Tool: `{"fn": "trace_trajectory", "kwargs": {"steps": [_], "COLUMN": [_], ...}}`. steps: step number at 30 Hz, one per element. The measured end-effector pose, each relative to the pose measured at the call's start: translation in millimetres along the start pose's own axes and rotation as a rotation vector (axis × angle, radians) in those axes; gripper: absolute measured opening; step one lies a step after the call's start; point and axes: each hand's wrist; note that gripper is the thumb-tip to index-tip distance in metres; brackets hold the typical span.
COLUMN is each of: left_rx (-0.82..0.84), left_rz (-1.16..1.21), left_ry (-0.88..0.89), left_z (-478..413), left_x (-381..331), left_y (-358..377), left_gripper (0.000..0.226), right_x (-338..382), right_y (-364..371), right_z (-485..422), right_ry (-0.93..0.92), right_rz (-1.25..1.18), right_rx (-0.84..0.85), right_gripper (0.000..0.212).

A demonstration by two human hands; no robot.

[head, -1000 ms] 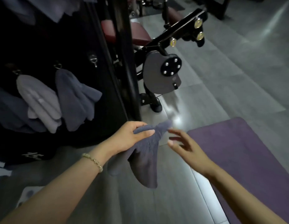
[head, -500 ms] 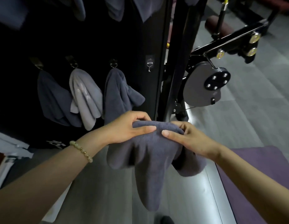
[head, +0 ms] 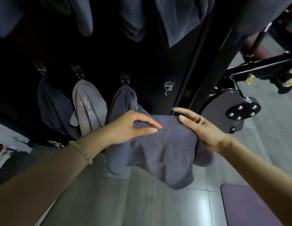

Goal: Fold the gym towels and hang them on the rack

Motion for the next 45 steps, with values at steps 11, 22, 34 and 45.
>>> {"fn": "trace_trajectory", "kwargs": {"steps": [11,22,34,45], "left_rx": [-0.195,-0.329,-0.442,-0.58], "left_rz": [-0.56,-0.959,-0.539,0.037], "left_ry": [0.005,0.001,-0.24,-0.226], "left_z": [-80.5,-82.6,-67.7,-74.8], "left_x": [37.6,90.0,111.9,109.8], "left_y": [-21.2,12.8,67.3,86.6], "left_gripper": [0.027,0.039,0.053,0.046], "right_x": [44.8,-4.1,-47.8,-37.6], "right_y": [-44.1,-38.1,2.1,-13.2], "right_z": [-60.3,-104.1,-103.6,-87.9], "right_ry": [-0.401,-0.62,-0.294,-0.209], "right_rz": [0.527,1.005,0.302,0.066], "right_rx": [-0.318,-0.86,-0.478,-0.235], "right_gripper": [0.028,0.034,0.05,0.042]}}
Point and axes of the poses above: each hand's wrist, its own z-axis away from the middle knuckle, its own y-axis out of the palm, x = y × z, and after that the axes turned 14 degrees about y, right-handed
